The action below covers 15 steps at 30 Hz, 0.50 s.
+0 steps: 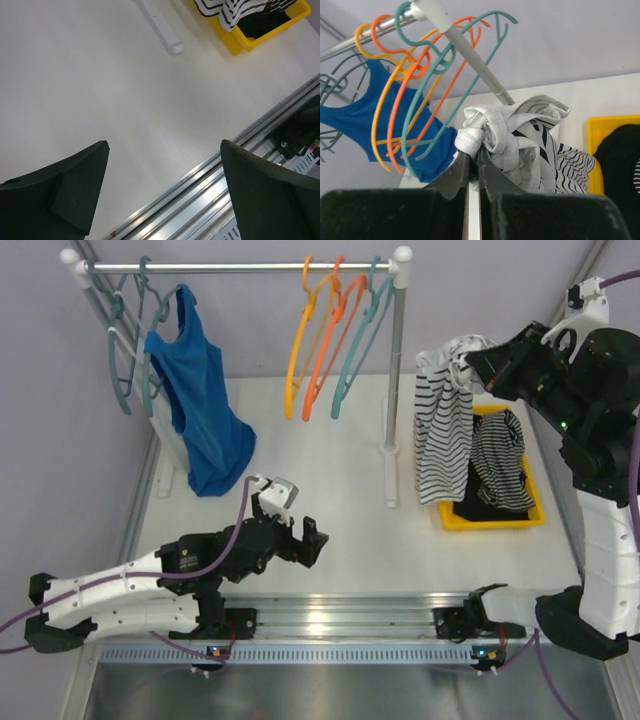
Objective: Place the tank top on the hanger
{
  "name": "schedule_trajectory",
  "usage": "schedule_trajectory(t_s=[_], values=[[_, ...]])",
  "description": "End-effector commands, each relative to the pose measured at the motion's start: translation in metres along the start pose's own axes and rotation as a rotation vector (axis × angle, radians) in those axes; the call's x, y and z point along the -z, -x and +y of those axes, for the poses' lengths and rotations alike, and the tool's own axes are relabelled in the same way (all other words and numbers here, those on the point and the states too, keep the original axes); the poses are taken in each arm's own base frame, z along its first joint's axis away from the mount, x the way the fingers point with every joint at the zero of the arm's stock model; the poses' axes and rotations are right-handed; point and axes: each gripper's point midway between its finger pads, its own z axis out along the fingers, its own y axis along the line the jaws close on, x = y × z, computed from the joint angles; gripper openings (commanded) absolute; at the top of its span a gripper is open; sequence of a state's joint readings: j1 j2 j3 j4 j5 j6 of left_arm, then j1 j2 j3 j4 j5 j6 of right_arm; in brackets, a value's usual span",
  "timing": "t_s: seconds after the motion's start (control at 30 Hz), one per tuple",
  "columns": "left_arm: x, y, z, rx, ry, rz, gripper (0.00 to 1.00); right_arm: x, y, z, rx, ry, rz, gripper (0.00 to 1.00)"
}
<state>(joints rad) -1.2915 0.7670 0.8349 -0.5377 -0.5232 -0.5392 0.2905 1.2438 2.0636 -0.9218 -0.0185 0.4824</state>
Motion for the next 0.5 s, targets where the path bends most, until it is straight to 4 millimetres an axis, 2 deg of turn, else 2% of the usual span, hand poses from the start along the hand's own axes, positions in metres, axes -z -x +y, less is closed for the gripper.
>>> schedule_trajectory(t_s=[0.0, 0.03, 0.07, 0.1, 0.17, 0.2, 0.23, 0.27, 0.3, 0.33, 0.37, 0.43, 0.47], values=[[0.010, 0.039, -0.008, 0.040, -0.025, -0.119, 0.98, 0.017, 0.010, 0.031, -0.009, 0.117, -0.010, 0.00], [0.010, 0.039, -0.008, 0.038, -0.023, -0.120, 0.98, 0.018, 0.008, 0.034, -0.012, 0.131, -0.003, 0.00], [0.011, 0.041, -0.008, 0.042, -0.024, -0.127, 0.98, 0.012, -0.006, 0.037, -0.019, 0.144, 0.040, 0.00], [0.010, 0.041, -0.007, 0.041, -0.020, -0.126, 0.98, 0.017, -0.013, 0.039, -0.023, 0.158, 0.051, 0.00], [0.011, 0.041, -0.005, 0.044, -0.013, -0.130, 0.98, 0.015, -0.029, 0.041, -0.031, 0.179, 0.072, 0.00], [0.010, 0.041, -0.003, 0.052, -0.004, -0.133, 0.98, 0.013, -0.062, 0.039, -0.041, 0.185, 0.142, 0.00], [0.010, 0.040, -0.003, 0.056, -0.001, -0.134, 0.98, 0.010, -0.075, 0.040, -0.049, 0.198, 0.156, 0.00], [0.009, 0.037, -0.001, 0.066, 0.005, -0.133, 0.98, 0.000, -0.130, 0.034, -0.052, 0.182, 0.274, 0.00], [0.009, 0.036, 0.000, 0.074, 0.009, -0.136, 0.98, 0.005, -0.148, 0.032, -0.053, 0.191, 0.296, 0.00], [0.009, 0.035, 0.003, 0.081, 0.023, -0.139, 0.98, 0.005, -0.174, 0.029, -0.051, 0.184, 0.343, 0.00], [0.007, 0.032, 0.006, 0.100, 0.037, -0.137, 0.98, 0.001, -0.233, 0.023, -0.041, 0.164, 0.443, 0.00], [0.006, 0.026, 0.013, 0.112, 0.071, -0.128, 0.98, 0.007, -0.287, 0.022, -0.039, 0.169, 0.531, 0.00], [0.004, 0.023, 0.019, 0.138, 0.109, -0.131, 0.98, 0.014, -0.341, 0.021, -0.013, 0.169, 0.627, 0.00]])
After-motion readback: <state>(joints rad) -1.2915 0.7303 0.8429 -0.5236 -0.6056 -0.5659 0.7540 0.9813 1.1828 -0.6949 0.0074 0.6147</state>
